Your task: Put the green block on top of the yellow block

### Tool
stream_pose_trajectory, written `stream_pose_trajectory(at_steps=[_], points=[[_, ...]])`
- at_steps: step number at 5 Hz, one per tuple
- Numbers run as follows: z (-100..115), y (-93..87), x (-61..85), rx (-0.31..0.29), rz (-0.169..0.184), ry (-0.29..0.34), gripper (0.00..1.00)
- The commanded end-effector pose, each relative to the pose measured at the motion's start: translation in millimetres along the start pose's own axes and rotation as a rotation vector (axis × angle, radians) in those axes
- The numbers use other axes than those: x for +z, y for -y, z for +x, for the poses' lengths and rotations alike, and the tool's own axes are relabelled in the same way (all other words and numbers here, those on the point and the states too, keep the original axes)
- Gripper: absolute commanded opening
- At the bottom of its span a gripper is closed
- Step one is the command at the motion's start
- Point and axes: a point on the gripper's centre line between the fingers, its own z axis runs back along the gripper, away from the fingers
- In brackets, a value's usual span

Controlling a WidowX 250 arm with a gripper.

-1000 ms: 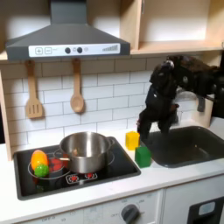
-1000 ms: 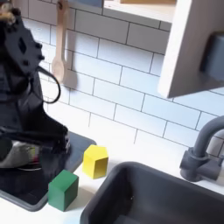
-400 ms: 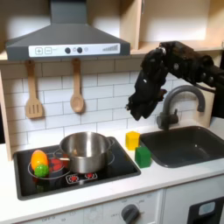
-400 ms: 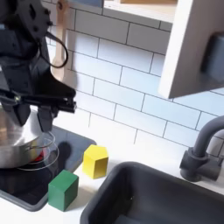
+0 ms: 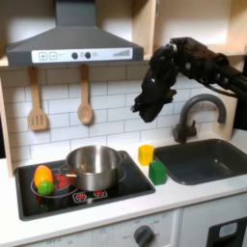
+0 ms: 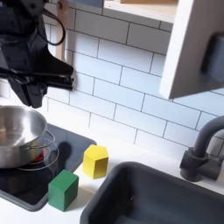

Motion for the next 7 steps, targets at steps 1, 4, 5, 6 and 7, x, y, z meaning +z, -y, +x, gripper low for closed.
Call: stream_pose_trajectory(at_steps=[1,4,5,6,7], points=[[29.7,-3.7,6.1,0.021,-0.019,0.065,0.00],[54.4,-15.0,19.0,0.040,-0.008,0.125,0.00],[61.7,-21.3,25.5,0.061,0.007,0.155,0.00],[68.2,-24.2,26.2,0.087,0.008,0.163,0.00],[78.5,-29.8,26.2,0.118,0.023,0.178,0.00]])
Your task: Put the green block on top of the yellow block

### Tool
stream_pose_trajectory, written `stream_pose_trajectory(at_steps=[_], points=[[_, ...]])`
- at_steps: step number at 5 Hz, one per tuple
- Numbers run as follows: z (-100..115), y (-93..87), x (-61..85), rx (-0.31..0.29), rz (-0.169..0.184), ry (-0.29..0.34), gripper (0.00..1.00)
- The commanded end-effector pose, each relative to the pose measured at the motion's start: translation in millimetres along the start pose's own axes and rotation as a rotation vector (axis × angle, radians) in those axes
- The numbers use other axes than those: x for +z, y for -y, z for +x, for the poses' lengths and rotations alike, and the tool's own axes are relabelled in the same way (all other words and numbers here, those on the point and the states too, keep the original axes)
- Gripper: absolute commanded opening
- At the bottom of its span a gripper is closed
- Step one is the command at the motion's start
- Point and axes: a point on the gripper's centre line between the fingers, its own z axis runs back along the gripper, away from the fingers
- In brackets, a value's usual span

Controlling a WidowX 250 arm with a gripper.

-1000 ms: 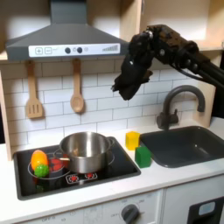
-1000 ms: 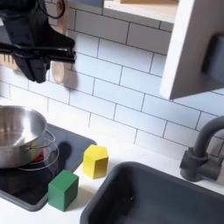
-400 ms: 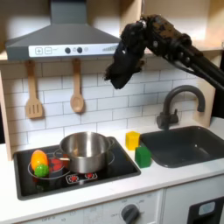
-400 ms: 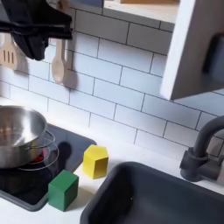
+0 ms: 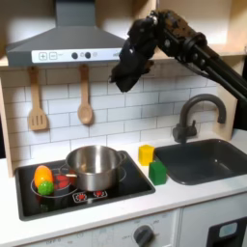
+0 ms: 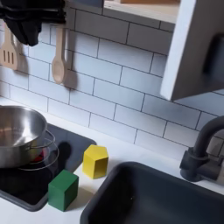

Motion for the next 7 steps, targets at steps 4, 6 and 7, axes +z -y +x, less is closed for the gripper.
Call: stream_pose_trajectory(at_steps=[4,6,7], points=[[41.8,-14.9,-5.1,0.096,0.038,0.079,0.00],[52.7,-15.9,-2.8,0.106,0.036,0.089,0.00],[57.4,-17.8,-1.1,0.122,0.038,0.094,0.00]])
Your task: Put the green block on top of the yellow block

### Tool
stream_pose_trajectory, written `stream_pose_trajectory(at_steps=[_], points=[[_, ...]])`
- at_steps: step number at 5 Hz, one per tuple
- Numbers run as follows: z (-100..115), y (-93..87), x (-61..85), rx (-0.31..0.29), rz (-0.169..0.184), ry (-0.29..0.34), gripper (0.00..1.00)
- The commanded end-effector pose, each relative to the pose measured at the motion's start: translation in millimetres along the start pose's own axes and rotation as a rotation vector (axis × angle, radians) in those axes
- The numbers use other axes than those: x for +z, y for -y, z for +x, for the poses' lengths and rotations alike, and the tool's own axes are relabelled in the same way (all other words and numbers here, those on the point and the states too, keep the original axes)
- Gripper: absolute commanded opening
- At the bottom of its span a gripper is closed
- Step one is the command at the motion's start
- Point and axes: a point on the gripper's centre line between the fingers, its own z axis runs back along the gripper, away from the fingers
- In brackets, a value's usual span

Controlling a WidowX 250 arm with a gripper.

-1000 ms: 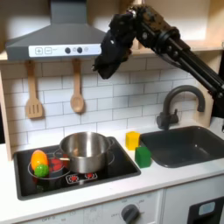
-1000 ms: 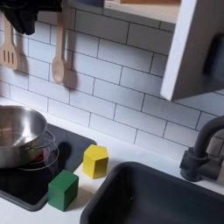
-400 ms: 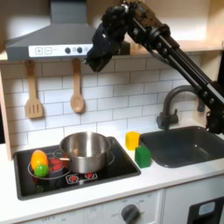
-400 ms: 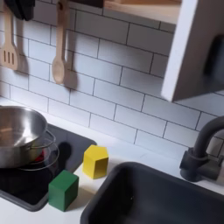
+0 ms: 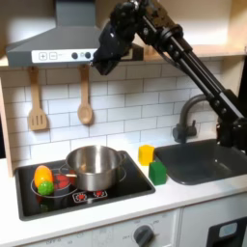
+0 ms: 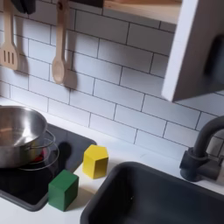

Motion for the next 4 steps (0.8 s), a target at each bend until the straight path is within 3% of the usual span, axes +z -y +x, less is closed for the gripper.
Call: stream_pose_trajectory(at_steps=[1,2,4], points=[[10.7,-2.7,1.2,0.024,0.007,0.013,0.00],[14.7,-9.9,1.2,0.045,0.024,0.022,0.00],[17.3,-7.0,-2.5,0.058,0.030,0.030,0.00]])
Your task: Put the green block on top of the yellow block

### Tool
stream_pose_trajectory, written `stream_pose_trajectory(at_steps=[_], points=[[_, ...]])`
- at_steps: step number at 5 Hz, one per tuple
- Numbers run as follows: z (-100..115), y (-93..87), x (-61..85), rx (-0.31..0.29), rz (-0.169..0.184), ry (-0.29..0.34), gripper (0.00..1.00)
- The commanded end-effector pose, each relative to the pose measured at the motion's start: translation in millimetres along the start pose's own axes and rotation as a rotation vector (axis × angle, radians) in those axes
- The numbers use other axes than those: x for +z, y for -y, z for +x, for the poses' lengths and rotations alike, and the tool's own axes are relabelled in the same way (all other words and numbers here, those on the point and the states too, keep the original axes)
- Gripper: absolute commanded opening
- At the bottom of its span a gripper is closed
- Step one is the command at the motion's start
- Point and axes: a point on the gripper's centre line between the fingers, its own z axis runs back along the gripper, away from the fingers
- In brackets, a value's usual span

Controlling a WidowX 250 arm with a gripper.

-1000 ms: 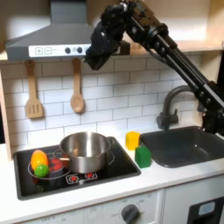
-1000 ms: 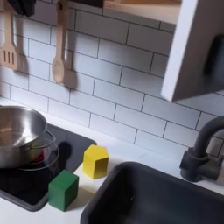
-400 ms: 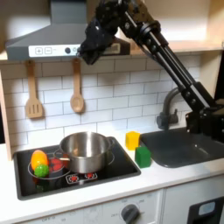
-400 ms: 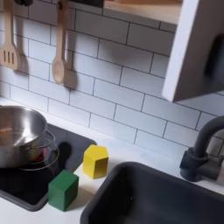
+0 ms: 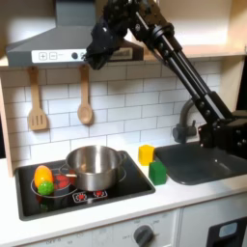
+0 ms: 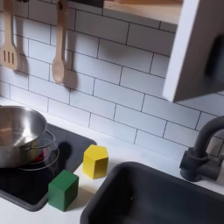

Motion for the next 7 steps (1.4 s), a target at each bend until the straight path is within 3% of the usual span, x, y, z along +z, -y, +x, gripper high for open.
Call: stream_pose_trajectory(at_steps=[1,2,3,4,5,6,7], points=[[1.6,2.4,-2.2,0.007,0.002,0.010,0.00],[8.3,7.2,-1.8,-0.017,-0.012,0.083,0.00],[5.4,1.5,-8.7,0.005,-0.010,0.084,0.00],[8.4,1.9,-6.8,-0.001,0.004,0.101,0.00],[8.1,4.9,-9.0,-0.006,-0.010,0.094,0.00],[9.4,0.7,-7.9,0.000,0.009,0.096,0.00],[0.8,-0.8,-5.0,-0.001,0.020,0.041,0.00]])
